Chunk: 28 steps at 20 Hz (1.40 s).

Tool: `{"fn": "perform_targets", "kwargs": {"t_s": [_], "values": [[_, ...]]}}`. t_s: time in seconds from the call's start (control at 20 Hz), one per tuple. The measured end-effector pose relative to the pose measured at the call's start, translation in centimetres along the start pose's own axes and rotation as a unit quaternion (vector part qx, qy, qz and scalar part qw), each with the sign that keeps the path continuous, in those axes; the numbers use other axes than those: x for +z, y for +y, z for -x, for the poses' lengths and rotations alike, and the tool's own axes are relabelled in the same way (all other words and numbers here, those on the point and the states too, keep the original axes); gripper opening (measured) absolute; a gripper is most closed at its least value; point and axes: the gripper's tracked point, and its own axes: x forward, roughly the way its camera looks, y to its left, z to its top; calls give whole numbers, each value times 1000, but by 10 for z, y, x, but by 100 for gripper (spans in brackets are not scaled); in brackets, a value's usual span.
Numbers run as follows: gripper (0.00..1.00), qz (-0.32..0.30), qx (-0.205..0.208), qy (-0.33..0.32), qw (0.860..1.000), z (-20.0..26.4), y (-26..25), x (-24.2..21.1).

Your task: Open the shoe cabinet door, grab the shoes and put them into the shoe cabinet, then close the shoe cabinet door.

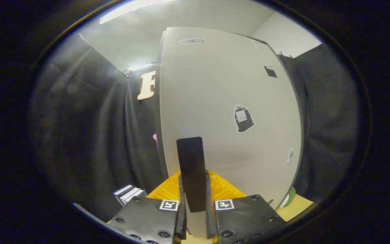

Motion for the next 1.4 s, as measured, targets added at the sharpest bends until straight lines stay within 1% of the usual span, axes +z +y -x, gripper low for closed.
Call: {"fn": "perform_targets", "kwargs": {"t_s": [0.15,0.45,0.75,1.05,1.4], "values": [[24,0,2,-1,1000,13,-5,2],[24,-1,19,1,1000,41,-16,5],[24,0,50,4,999,75,-36,10],[24,-5,69,8,998,105,-67,14],[23,-5,66,6,998,142,-116,24]]}}
